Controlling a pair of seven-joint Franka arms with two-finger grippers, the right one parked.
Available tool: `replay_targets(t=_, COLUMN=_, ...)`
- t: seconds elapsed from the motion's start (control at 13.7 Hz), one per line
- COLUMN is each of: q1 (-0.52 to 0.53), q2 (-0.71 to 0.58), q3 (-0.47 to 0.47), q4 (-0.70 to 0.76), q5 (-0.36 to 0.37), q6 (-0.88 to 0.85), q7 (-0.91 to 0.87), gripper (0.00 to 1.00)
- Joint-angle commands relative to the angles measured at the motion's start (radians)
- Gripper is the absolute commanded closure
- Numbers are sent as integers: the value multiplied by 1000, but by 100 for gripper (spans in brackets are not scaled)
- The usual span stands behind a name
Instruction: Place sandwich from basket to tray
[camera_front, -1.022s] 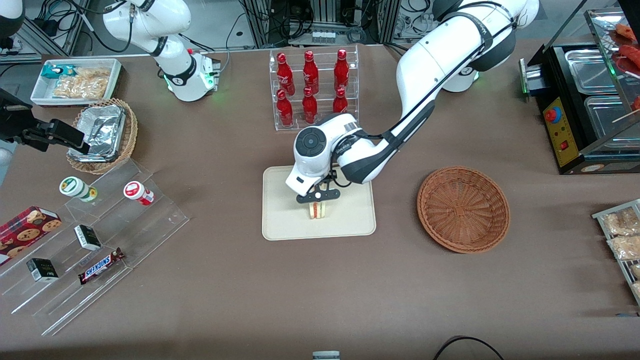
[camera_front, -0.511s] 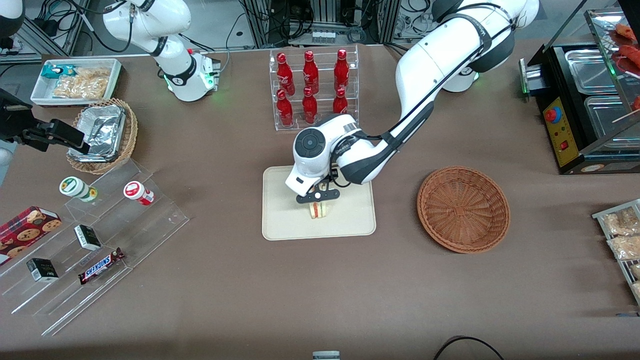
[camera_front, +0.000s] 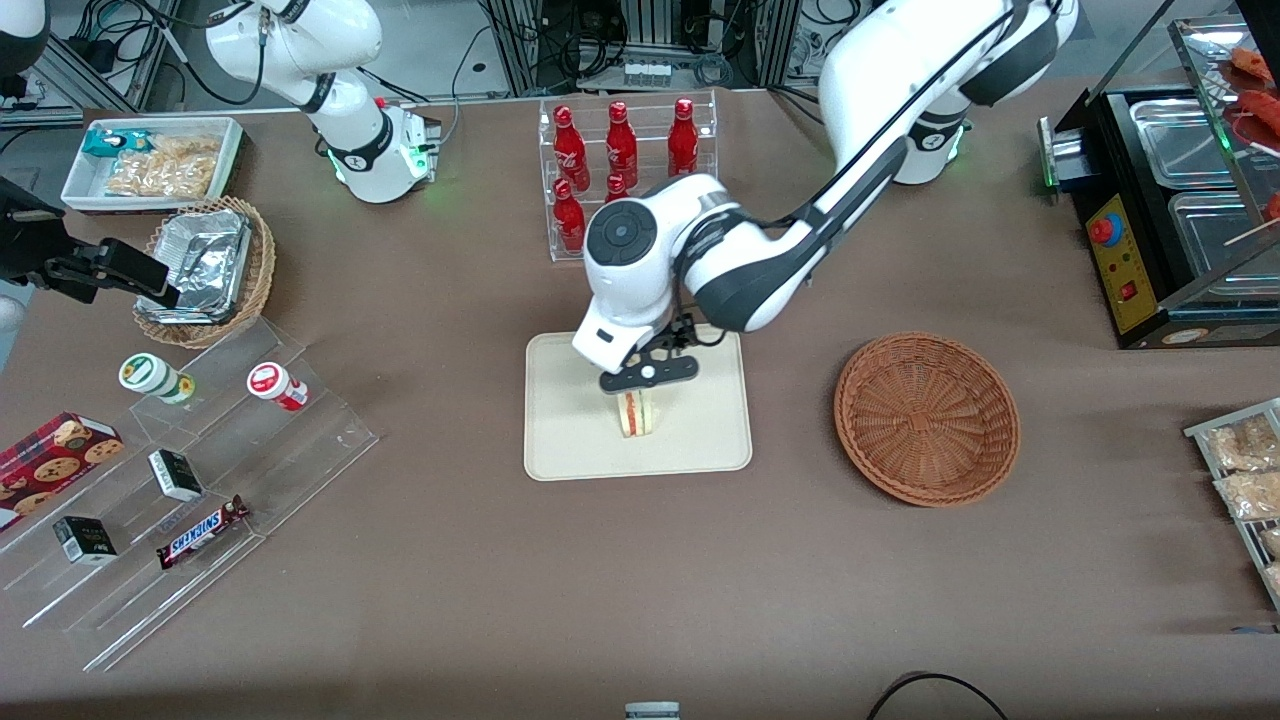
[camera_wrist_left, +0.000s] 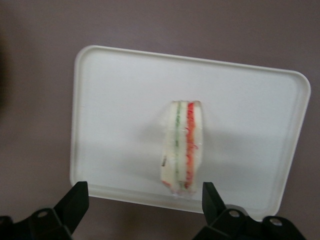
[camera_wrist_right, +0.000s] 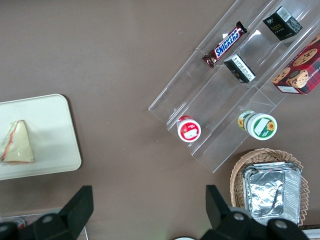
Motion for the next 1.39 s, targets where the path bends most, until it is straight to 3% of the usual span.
replay_targets(t=0.0, q1=27, q2=-53, q3=2, q4=-15, q5=-3, q6=-80, q7=-27, gripper=0)
replay_targets(t=0.15, q1=108, q2=-95, q3=-4, q4=-26, q5=-62, q6=-153, q7=-5, gripper=0)
replay_targets(t=0.95, q1=367, q2=-302, q3=-2, q4=-221, q5=-74, q6=-198, q7=266, gripper=0)
replay_targets(t=1.17, q1=420, q2=-386, q3=10, q4=-294, q5=-150, q6=-195, q7=407, gripper=0)
replay_targets(t=1.31, q1=418, q2=-455, q3=69, q4=-342, q5=-210, q6=-197, q7=508, gripper=0)
